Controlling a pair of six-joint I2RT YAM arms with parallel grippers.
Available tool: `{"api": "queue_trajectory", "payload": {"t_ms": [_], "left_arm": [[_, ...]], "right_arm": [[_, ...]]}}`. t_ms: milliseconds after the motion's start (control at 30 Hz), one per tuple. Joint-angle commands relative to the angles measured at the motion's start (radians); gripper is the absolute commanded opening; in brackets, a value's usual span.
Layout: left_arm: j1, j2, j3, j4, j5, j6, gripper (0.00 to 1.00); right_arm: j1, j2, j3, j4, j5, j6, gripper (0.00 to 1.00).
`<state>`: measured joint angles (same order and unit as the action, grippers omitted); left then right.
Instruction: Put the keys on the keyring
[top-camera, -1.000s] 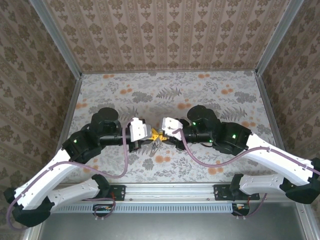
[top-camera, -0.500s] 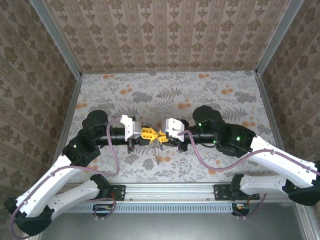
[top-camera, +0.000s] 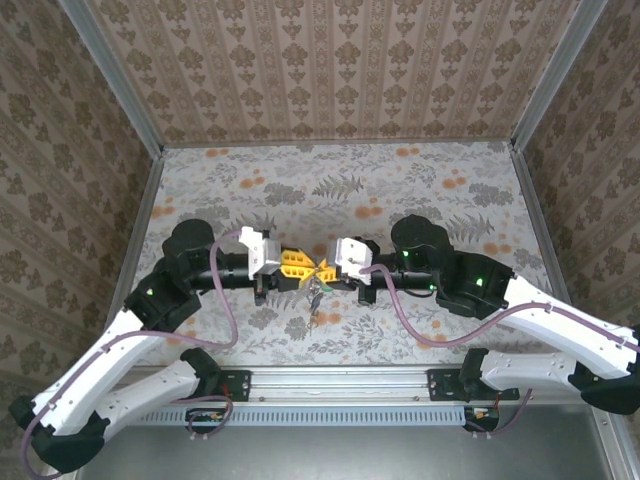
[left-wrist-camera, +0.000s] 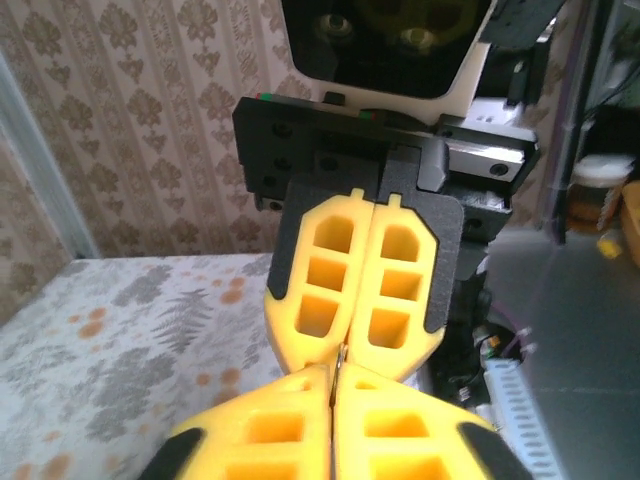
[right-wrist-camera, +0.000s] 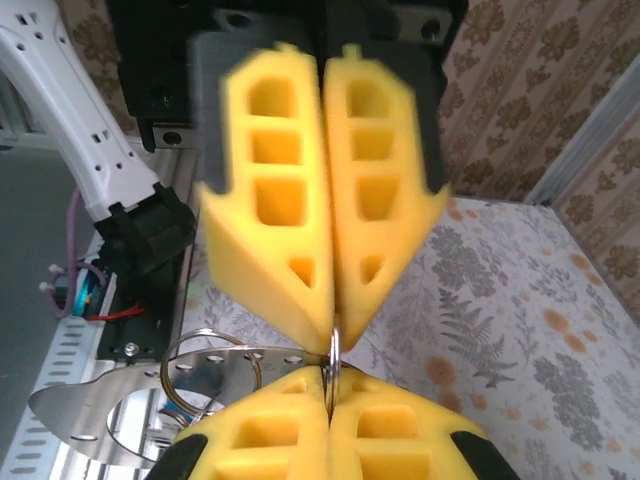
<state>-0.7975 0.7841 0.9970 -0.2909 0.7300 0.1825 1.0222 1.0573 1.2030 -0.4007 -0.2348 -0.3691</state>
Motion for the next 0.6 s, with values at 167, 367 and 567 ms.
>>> {"api": "queue_trajectory", "payload": {"t_ms": [167, 367, 567], "left_arm": [[-0.073, 0.037, 0.145, -0.349, -0.310, 0.209, 0.32], [-0.112, 0.078, 0.133, -0.300, -0.331, 0.213, 0.32], [-0.114, 0.094, 0.133, -0.288, -0.333, 0.212, 0.32]], "right_arm": [[0.002, 0.066, 0.098, -0.129, 0.130, -0.040, 0.00], [0.004, 0.110, 0.140, -0.170, 0.111, -0.047, 0.00], [0.006, 0.118, 0.144, -0.181, 0.067, -0.054, 0.00]]}}
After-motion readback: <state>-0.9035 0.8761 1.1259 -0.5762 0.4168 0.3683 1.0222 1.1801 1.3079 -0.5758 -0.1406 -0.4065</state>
